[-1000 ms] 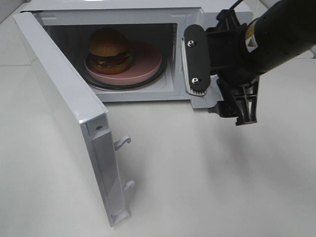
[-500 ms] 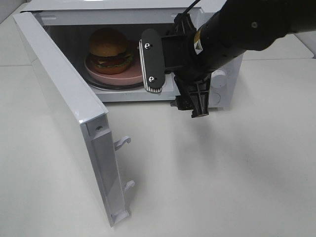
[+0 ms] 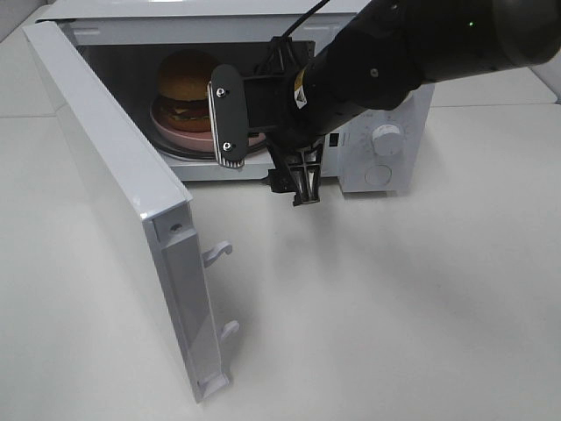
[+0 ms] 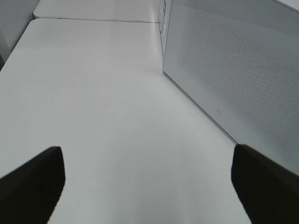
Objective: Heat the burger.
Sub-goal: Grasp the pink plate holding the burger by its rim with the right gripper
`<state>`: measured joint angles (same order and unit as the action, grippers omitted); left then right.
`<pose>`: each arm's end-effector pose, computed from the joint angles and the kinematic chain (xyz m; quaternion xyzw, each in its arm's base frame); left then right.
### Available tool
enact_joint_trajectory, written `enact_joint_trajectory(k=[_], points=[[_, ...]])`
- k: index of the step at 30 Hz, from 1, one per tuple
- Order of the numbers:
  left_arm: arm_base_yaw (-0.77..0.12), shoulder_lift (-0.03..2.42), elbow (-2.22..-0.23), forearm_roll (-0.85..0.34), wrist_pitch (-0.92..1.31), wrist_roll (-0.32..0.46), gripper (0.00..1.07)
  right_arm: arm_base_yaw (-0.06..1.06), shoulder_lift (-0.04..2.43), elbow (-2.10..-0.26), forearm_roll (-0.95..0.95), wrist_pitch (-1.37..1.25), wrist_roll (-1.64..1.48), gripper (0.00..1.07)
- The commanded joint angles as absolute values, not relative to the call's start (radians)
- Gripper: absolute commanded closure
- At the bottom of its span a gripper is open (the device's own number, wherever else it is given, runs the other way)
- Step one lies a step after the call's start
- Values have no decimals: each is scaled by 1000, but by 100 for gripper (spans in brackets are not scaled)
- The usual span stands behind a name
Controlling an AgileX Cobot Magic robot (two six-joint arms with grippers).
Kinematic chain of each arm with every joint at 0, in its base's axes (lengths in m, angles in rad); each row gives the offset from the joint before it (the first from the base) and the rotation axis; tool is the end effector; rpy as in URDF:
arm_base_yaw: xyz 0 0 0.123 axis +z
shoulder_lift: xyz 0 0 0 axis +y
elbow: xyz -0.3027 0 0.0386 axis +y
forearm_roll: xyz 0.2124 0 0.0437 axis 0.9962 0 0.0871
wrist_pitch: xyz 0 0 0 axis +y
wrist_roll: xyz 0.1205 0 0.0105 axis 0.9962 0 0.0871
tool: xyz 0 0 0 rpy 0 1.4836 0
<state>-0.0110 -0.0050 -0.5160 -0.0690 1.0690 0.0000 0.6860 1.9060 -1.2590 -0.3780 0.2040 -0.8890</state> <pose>-0.0323 -0.0070 0.2501 0.0065 0.8494 -0.0373 0.5264 0.3308 0.2591 0.2208 -0.7489 0.5281 -0.1458 0.3728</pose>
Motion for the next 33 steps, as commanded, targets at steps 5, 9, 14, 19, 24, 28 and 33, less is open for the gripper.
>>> enact_joint_trajectory(k=[5, 9, 14, 19, 24, 28, 33], points=[[-9, -11, -516, -68, 1069, 0, 18, 688, 1981, -1338, -383, 178, -881, 24], [-9, -11, -516, -68, 1069, 0, 18, 688, 2049, -1415, -384, 182, -881, 24], [-9, -11, -516, -68, 1069, 0, 18, 685, 2113, -1482, -386, 192, -881, 25], [-9, -11, -516, -68, 1069, 0, 18, 685, 2175, -1557, -386, 195, -881, 26], [-9, -11, -516, -68, 1069, 0, 18, 673, 2223, -1613, -381, 203, -881, 26], [-9, -11, -516, -68, 1069, 0, 18, 661, 2249, -1641, -379, 209, -881, 27], [-9, -11, -516, -68, 1069, 0, 18, 648, 2301, -1690, -374, 215, -881, 29]])
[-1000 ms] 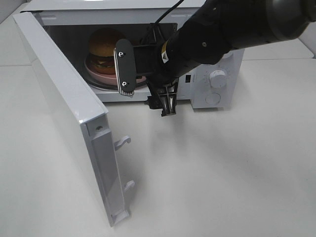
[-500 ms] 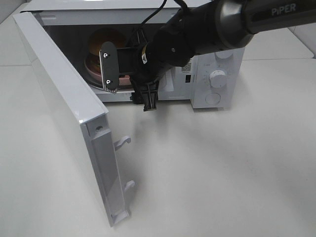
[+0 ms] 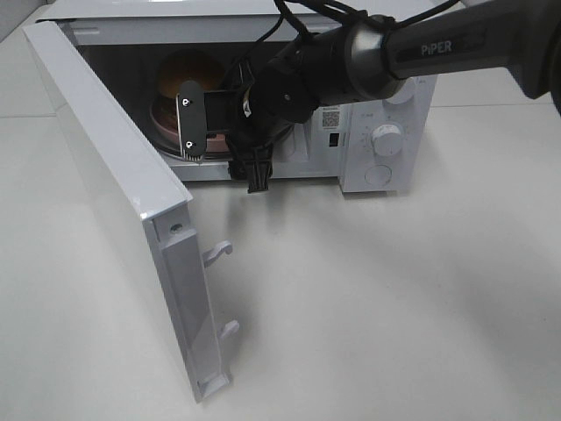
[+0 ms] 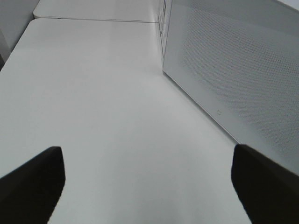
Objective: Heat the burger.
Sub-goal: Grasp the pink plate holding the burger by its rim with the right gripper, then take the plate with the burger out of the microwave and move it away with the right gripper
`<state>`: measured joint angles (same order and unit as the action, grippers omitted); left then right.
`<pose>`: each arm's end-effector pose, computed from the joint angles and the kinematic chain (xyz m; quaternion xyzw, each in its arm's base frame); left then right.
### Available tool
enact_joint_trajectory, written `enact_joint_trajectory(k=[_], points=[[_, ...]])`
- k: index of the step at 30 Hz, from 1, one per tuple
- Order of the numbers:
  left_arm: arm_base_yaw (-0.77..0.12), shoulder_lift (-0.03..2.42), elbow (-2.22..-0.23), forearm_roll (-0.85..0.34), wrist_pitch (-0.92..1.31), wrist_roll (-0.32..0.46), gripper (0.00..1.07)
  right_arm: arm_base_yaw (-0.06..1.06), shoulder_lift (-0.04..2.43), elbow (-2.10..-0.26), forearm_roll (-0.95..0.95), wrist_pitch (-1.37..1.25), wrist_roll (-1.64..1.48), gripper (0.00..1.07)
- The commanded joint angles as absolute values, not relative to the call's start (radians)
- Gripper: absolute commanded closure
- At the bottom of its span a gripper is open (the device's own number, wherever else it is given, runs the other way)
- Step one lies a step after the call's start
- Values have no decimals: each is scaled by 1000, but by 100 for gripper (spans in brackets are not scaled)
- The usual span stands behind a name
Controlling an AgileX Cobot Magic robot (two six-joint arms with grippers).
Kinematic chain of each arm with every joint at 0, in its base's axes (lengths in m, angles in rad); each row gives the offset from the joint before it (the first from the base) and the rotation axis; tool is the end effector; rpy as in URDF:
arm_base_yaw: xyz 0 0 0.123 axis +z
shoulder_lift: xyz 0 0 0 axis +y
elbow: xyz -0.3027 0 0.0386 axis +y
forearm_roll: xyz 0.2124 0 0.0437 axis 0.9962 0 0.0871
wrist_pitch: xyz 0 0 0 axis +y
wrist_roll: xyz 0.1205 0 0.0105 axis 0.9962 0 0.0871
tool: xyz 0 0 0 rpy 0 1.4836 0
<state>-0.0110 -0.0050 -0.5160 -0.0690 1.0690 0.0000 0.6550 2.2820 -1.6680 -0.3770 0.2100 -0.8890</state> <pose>-0.0323 -0.0070 0.2501 0.0065 0.8494 -0.0373 0.5264 0.4149 0.3070 0.1607 -0.7352 0.5377 -0.1556 0.3823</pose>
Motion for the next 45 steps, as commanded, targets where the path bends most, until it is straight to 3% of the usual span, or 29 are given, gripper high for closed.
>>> enact_joint_trajectory(k=[1, 14, 19, 21, 24, 26, 29, 45], points=[[-9, -11, -516, -68, 1069, 0, 18, 648, 2301, -1690, -374, 215, -881, 29], [-9, -11, -516, -68, 1069, 0, 18, 638, 2357, -1741, -314, 221, -882, 34], [-9, -11, -516, -68, 1069, 0, 18, 638, 2363, -1741, -297, 224, -882, 45], [-9, -11, -516, -68, 1069, 0, 18, 638, 2363, -1741, -297, 230, -882, 67], [-9, -11, -516, -68, 1069, 0, 18, 638, 2362, -1741, -295, 237, -882, 72], [-9, -11, -516, -68, 1069, 0, 18, 642, 2356, -1741, -262, 278, -883, 98], [-9, -11, -516, -68, 1069, 0, 18, 652, 2348, -1741, -246, 284, -884, 107], [-9, -11, -516, -68, 1069, 0, 18, 665, 2264, -1741, -200, 438, -979, 107]])
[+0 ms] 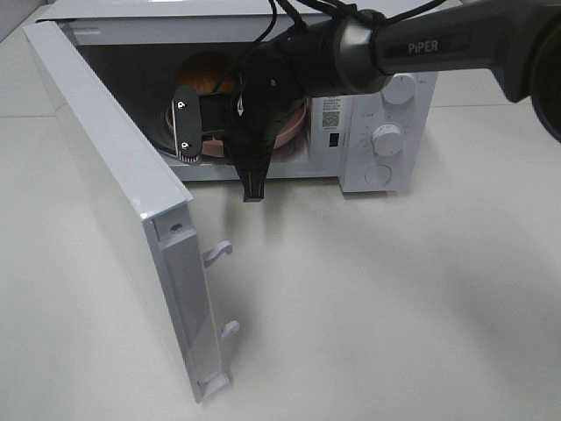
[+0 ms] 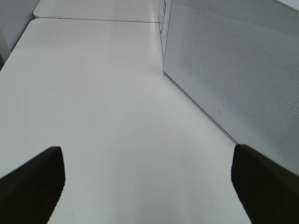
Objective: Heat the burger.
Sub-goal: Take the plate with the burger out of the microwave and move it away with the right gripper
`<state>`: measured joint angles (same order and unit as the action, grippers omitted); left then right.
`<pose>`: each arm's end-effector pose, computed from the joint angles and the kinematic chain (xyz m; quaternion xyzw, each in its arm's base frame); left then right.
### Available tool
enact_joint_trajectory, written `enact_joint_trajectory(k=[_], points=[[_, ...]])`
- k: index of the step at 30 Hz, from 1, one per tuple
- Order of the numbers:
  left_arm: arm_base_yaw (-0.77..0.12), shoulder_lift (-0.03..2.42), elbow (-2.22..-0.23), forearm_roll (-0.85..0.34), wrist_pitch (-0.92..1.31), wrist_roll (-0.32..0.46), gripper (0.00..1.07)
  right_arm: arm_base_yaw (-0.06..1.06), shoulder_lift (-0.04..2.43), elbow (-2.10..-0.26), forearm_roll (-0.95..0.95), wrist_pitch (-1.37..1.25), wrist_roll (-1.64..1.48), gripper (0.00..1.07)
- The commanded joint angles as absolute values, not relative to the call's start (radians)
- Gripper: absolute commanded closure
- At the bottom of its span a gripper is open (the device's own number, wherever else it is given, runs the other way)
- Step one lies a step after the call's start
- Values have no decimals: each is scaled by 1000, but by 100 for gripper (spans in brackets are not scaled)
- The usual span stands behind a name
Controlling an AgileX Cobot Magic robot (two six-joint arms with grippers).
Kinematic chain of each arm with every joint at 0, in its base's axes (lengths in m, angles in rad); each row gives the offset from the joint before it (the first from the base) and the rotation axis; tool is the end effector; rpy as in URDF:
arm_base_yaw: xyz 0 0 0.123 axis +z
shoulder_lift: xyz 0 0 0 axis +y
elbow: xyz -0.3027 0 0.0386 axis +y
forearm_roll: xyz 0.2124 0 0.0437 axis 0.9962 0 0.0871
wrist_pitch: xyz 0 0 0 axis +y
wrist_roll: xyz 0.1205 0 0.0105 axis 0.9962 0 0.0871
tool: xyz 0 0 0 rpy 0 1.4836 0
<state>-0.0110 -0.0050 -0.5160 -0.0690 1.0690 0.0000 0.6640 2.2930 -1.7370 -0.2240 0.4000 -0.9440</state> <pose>-0.0323 -0.0070 0.2501 0.0065 0.8494 -0.0373 0.5264 0.4090 0.3068 0.1583 -0.7287 0.5886 -0.1232 0.3277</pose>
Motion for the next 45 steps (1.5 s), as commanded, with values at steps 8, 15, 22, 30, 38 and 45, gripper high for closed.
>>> enact_joint_trajectory(k=[8, 15, 22, 30, 38, 45], points=[[-9, -11, -516, -68, 1069, 0, 18, 665, 2213, -1740, -156, 510, -1094, 107], [-9, -11, -516, -68, 1069, 0, 18, 665, 2154, -1665, -127, 468, -1160, 107], [-9, -11, -516, -68, 1069, 0, 18, 665, 2091, -1571, -122, 386, -1221, 107], [-9, -11, -516, -68, 1069, 0, 18, 663, 2019, -1444, -122, 303, -1246, 107], [-9, -11, -516, -68, 1069, 0, 18, 663, 1961, -1323, -114, 196, -1256, 107], [-9, -11, -516, -68, 1069, 0, 18, 663, 1907, -1205, -114, 103, -1256, 107]])
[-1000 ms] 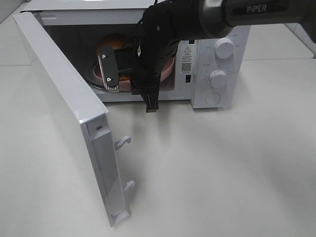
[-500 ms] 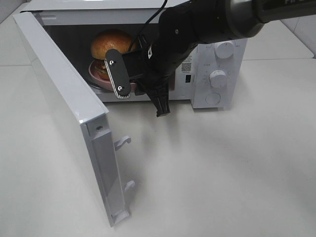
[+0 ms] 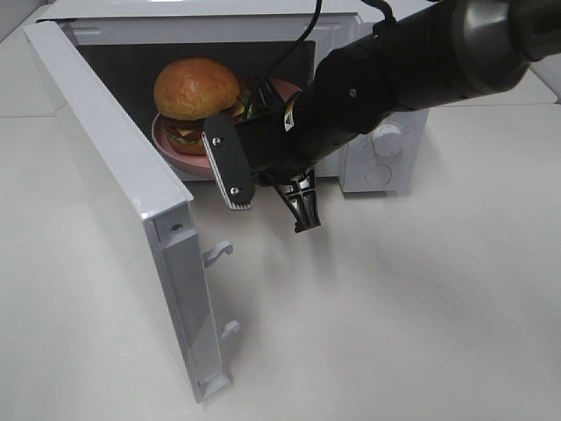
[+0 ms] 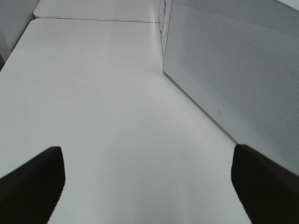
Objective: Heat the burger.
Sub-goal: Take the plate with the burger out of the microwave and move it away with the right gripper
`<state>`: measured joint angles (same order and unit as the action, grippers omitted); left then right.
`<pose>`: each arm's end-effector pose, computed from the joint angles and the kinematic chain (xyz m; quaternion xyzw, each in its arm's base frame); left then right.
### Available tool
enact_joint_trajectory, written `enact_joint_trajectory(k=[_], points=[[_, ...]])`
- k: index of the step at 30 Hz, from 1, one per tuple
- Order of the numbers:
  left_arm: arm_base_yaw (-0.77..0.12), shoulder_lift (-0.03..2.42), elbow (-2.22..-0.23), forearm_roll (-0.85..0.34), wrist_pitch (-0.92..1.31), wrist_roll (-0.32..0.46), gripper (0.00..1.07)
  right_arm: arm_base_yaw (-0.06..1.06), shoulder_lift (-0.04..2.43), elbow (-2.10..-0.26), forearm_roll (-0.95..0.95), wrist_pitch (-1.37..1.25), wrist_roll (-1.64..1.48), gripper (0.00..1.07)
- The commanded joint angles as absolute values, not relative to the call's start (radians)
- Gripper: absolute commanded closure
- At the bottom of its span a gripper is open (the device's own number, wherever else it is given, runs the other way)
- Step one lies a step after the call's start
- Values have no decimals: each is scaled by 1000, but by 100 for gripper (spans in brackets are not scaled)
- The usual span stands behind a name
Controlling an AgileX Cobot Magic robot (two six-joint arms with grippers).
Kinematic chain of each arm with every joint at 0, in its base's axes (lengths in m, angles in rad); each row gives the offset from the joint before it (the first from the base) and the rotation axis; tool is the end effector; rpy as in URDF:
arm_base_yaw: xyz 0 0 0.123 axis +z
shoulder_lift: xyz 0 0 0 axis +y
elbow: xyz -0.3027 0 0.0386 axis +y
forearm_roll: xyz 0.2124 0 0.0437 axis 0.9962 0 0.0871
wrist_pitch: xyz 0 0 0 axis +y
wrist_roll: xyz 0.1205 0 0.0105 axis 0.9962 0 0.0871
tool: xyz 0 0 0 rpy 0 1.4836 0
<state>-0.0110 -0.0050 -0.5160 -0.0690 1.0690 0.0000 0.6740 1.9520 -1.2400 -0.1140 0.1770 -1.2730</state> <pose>-0.0323 -0.0070 0.2501 0.0065 0.8494 -0.0373 0.5264 0.3312 0.2615 0.1971 -0.7924 0.4806 -0.1395 0.3489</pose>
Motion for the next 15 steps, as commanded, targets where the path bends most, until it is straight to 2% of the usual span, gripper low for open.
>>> enact_joint_trajectory(k=[1, 15], points=[[-9, -11, -516, -68, 1069, 0, 18, 663, 1890, -1166, -114, 80, -1256, 107], [-9, -11, -516, -68, 1069, 0, 18, 663, 1756, -944, -114, -43, -1253, 107]])
